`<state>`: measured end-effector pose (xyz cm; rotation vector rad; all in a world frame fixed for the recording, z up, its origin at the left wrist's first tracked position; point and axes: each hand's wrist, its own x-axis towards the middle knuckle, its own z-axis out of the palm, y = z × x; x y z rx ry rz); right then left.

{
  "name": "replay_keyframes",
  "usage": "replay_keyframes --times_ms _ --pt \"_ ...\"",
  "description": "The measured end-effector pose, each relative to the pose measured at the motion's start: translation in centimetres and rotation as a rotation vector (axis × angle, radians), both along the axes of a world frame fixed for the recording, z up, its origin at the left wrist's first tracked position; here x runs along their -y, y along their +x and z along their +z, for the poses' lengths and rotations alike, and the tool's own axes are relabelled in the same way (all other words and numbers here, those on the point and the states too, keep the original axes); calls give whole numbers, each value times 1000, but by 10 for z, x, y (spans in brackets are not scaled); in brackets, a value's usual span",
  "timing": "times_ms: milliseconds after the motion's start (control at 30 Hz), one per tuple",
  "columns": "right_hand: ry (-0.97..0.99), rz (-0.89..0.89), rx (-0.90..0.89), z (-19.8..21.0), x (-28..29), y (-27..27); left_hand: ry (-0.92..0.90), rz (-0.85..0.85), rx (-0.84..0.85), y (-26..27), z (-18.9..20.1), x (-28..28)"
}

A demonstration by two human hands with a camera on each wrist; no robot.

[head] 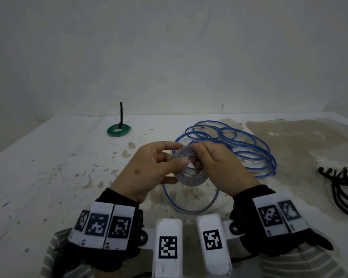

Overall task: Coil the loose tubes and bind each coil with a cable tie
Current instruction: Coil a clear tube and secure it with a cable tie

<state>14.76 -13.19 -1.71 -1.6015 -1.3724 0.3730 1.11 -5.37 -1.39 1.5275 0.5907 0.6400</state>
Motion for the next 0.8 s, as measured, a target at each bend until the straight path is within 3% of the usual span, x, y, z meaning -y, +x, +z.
replay_keyframes --times_ms 267,533,633,800 --pt "78 -19 -49 -5 -4 -6 -63 -9 -47 -3 3 3" --pt "82 -60 -303 -5 -7 -8 -126 153 131 5 1 4" --pt "125 -103 -234 -5 -5 -7 -148 104 122 7 0 9" --pt "143 -109 -116 -7 -5 -8 -9 27 -57 0 6 8"
